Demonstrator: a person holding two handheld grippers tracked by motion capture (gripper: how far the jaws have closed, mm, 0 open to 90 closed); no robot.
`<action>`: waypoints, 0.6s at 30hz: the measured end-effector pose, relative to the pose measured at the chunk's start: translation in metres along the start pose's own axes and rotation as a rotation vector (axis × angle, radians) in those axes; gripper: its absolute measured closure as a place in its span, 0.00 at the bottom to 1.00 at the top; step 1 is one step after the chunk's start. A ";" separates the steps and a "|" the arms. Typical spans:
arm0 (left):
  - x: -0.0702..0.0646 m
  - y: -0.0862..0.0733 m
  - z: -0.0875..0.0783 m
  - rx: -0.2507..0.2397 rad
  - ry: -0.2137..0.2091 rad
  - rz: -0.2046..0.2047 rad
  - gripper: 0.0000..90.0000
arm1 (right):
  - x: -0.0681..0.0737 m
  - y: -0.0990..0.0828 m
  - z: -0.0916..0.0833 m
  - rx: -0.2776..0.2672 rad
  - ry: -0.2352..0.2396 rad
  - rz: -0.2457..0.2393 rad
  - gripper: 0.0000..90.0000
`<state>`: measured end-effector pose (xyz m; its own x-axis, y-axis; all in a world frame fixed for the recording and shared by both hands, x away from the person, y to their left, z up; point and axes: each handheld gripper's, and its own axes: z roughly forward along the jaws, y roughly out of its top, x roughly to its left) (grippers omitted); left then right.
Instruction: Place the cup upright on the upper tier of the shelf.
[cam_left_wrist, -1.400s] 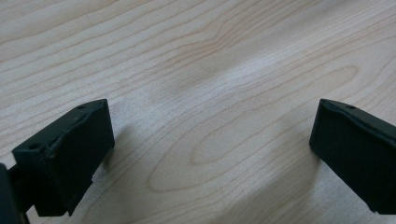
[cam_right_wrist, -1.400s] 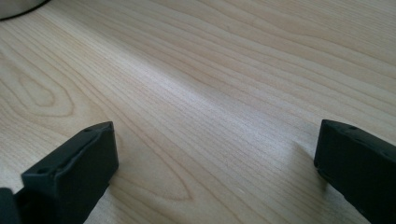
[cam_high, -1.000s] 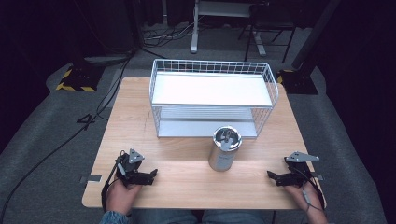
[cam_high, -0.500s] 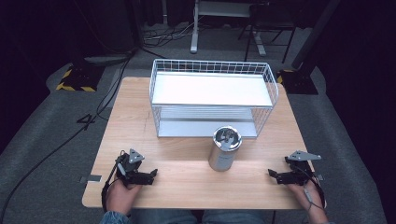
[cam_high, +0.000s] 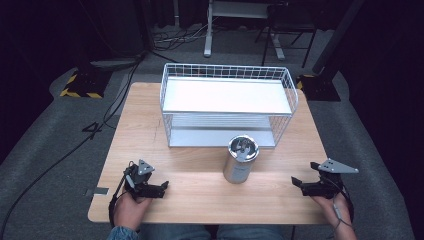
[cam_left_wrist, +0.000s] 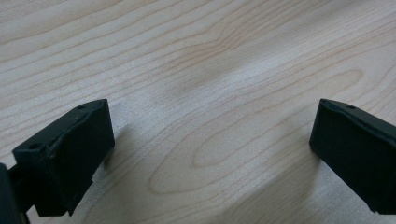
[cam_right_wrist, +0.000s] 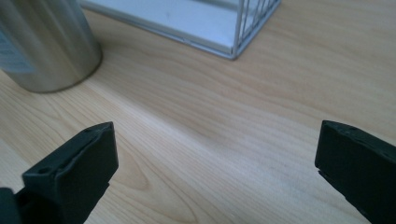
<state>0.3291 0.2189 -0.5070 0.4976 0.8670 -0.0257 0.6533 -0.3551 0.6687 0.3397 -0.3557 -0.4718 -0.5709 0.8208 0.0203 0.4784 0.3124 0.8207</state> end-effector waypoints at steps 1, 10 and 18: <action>0.000 0.000 0.000 0.000 0.000 0.000 0.00 | 0.001 0.001 -0.002 -0.011 0.003 0.001 0.00; 0.000 0.000 0.000 -0.001 0.000 -0.004 0.00 | 0.010 0.014 -0.014 -0.139 0.058 -0.005 0.00; 0.000 0.000 0.000 -0.001 0.000 -0.003 0.00 | 0.022 0.029 -0.017 -0.195 0.099 -0.021 0.00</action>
<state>0.3292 0.2188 -0.5072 0.4954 0.8682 -0.0278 0.6542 -0.3519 0.6694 0.3299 -0.3365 -0.4382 -0.6462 0.7615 0.0503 0.3334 0.2224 0.9162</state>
